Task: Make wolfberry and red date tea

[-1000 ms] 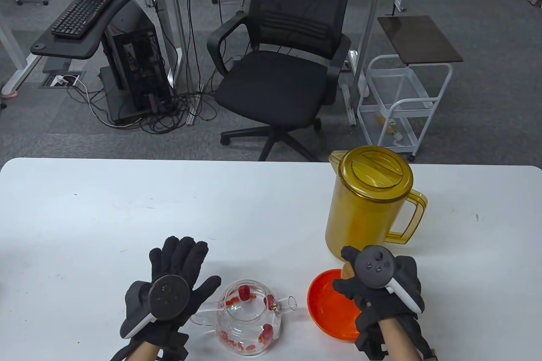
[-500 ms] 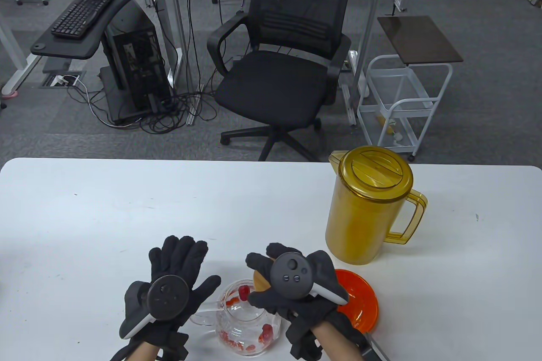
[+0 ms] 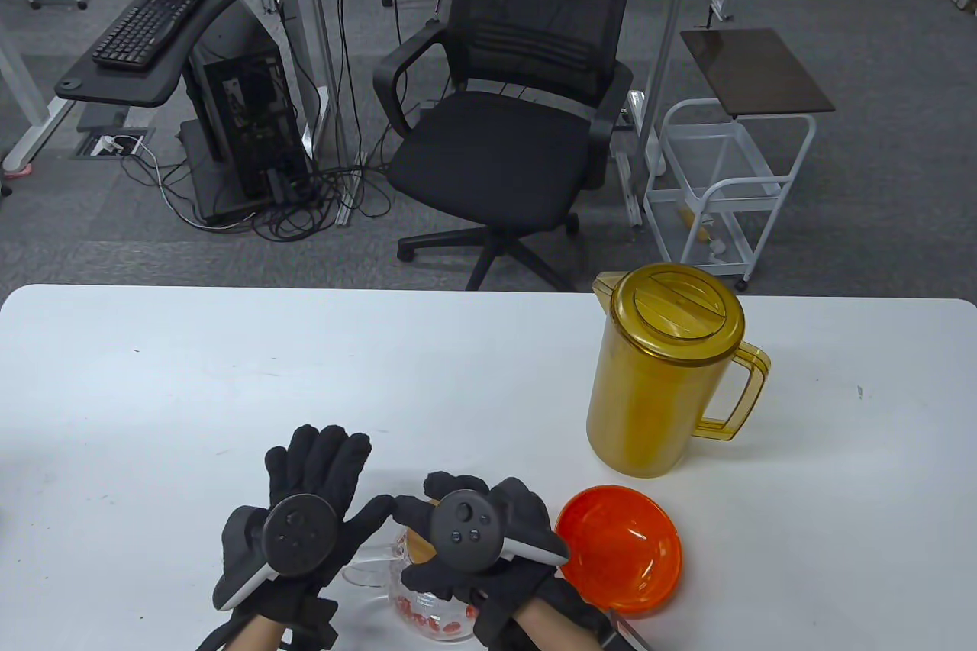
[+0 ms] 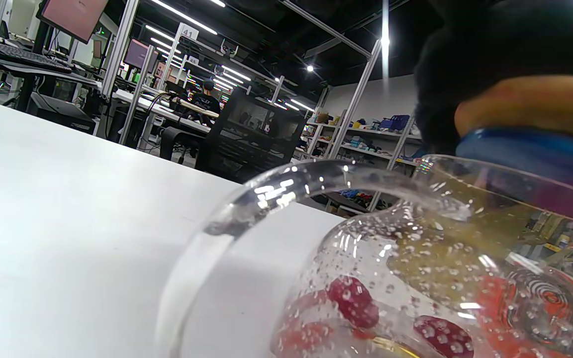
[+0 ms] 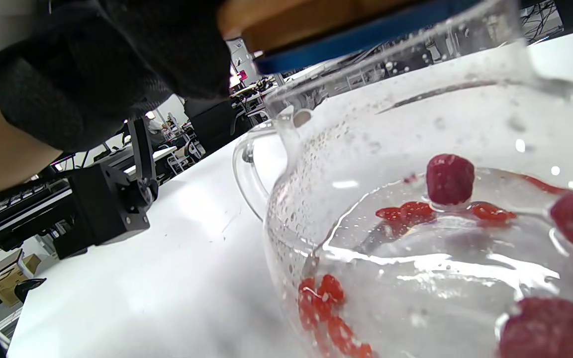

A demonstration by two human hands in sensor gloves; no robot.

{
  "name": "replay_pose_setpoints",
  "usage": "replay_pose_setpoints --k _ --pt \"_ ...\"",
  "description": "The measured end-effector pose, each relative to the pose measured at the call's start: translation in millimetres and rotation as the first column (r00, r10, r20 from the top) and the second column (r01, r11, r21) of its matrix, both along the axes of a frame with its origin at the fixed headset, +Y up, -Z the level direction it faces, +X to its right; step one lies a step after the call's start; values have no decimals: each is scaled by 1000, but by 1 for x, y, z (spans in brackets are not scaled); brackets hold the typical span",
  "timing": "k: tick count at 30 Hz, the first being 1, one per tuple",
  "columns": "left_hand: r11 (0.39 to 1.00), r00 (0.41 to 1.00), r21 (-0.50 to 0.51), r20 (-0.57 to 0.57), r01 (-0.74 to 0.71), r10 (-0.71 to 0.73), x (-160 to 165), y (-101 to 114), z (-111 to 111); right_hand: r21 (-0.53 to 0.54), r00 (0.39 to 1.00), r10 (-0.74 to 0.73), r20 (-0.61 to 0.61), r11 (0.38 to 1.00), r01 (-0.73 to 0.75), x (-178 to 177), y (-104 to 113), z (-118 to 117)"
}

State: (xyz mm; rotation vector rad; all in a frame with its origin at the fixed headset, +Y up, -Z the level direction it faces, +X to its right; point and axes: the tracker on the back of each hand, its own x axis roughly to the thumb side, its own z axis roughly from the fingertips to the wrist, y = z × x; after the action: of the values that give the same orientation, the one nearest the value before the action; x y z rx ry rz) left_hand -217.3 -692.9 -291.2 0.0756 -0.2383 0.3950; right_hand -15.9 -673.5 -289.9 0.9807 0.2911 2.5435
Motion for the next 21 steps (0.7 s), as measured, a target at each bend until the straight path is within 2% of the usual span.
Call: replay_pose_setpoints --k 8,13,15,21 --pt "1000 1000 -2 0 13 -13 0 0 0 52 1000 6 0 999 -6 0 -7 2" --pt "1000 1000 -2 2 19 -19 1 0 0 45 999 -51 -13 998 52 3 -17 1" --pt "1000 1000 -3 3 21 -21 2 0 0 47 999 -31 -25 998 32 5 -22 3" --pt "1000 1000 -8 7 30 -29 3 -1 0 84 999 -50 -19 995 51 12 -22 7"
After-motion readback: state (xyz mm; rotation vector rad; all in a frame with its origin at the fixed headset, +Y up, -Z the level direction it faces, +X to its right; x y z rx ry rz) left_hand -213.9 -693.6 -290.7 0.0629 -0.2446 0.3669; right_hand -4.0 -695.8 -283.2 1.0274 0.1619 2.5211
